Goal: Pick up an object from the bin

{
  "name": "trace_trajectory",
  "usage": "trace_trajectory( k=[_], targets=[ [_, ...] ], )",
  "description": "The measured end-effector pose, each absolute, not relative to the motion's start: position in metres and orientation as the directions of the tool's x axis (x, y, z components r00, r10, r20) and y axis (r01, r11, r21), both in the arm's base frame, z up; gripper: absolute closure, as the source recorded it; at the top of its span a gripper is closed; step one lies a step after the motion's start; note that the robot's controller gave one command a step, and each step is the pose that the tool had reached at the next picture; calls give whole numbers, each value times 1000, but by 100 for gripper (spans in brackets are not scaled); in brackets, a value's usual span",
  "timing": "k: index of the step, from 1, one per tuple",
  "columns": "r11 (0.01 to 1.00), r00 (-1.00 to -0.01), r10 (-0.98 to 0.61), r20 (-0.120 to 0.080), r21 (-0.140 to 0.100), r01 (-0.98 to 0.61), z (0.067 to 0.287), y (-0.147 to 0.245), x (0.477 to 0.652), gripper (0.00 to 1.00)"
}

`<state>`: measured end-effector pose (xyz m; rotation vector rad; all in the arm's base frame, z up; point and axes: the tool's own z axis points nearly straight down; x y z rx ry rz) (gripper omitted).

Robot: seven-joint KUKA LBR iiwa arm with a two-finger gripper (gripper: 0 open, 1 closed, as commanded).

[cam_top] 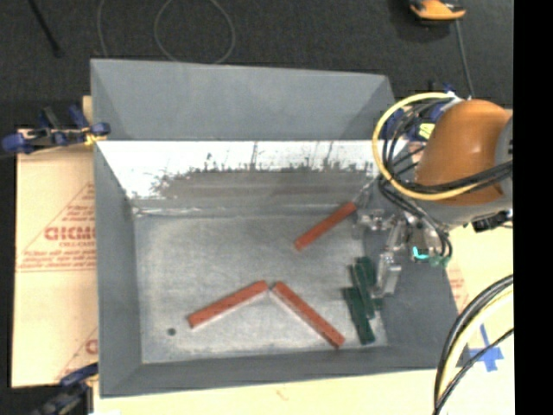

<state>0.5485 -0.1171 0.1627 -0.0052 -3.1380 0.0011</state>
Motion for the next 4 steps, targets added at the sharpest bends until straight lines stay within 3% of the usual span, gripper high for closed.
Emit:
trace_trajectory(
  k=[1,2,3,4],
  targets=[
    [1000,-1000,-24,-8,-2,-24,68,-87,614,0],
    [956,-956,-293,-8,-3,-293,102,-75,639,0],
    [864,-864,-504,-6,-5,-504,114,-92,645,0],
    [769,-769,-639,-8,-10,-639,74,-96,647,0]
  ],
)
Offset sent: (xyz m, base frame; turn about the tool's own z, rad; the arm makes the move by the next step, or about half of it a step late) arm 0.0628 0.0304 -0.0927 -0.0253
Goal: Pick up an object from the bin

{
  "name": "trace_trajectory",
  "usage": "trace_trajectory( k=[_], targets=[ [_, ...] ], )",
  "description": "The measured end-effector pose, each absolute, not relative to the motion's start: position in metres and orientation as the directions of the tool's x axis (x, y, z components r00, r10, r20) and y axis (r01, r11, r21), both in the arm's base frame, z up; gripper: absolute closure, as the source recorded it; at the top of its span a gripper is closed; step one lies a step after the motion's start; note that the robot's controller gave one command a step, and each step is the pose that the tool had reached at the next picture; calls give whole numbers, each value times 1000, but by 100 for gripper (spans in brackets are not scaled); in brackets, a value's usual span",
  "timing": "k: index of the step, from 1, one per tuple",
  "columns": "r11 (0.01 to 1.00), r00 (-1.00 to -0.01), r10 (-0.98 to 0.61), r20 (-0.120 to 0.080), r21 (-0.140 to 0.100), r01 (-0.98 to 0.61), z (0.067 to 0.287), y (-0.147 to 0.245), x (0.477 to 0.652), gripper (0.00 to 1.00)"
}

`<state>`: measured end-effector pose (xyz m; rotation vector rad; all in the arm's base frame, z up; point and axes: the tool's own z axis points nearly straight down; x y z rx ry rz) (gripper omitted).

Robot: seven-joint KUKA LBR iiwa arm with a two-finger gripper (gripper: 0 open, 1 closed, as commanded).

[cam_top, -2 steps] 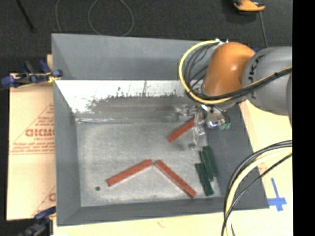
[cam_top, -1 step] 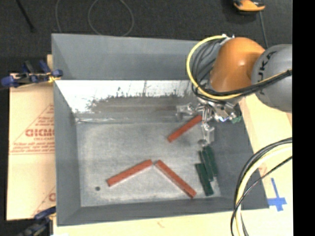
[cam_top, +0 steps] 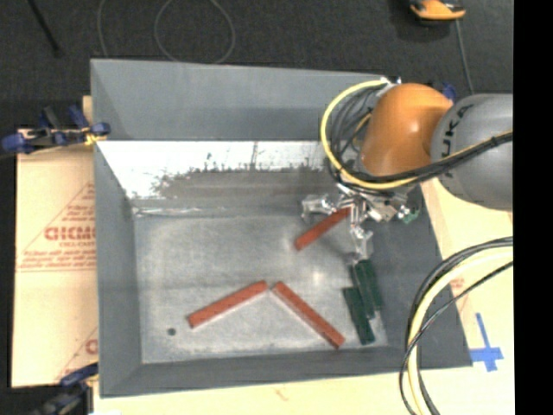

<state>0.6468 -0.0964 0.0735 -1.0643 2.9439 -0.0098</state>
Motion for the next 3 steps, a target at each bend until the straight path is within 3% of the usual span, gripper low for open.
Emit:
trace_trajectory(
  k=[1,2,3],
  targets=[
    [741,-741,-671,-6,-9,-671,74,-78,643,0],
    [742,-742,-670,-7,-8,-670,74,-78,644,100],
    [746,-746,-666,-5,-6,-666,101,-80,646,100]
  ],
)
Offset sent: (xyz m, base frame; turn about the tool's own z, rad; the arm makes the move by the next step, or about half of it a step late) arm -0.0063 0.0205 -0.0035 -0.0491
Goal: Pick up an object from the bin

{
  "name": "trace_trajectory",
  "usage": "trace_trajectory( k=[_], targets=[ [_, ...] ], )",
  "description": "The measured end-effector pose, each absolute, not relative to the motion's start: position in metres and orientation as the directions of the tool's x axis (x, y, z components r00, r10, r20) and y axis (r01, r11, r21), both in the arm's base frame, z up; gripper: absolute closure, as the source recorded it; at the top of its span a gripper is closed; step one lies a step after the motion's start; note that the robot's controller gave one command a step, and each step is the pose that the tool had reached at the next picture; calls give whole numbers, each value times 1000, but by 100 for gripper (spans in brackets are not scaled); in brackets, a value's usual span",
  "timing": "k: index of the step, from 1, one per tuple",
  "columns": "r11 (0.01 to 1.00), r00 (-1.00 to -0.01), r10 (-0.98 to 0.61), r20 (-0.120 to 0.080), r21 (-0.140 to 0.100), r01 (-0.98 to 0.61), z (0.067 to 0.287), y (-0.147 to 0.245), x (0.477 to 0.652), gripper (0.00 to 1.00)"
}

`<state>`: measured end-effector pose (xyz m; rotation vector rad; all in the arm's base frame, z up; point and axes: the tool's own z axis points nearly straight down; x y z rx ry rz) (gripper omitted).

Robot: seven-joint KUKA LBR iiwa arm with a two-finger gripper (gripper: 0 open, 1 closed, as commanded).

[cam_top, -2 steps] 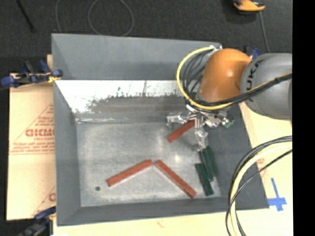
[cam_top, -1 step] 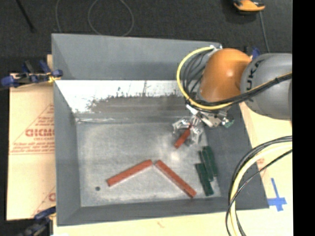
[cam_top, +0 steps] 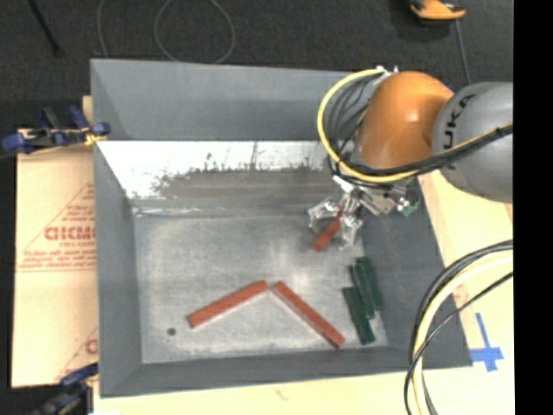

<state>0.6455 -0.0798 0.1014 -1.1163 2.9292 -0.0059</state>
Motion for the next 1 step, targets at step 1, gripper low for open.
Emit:
trace_trajectory(
  k=[1],
  targets=[
    [750,-750,-662,-5,-6,-662,134,-81,647,100]
  ],
)
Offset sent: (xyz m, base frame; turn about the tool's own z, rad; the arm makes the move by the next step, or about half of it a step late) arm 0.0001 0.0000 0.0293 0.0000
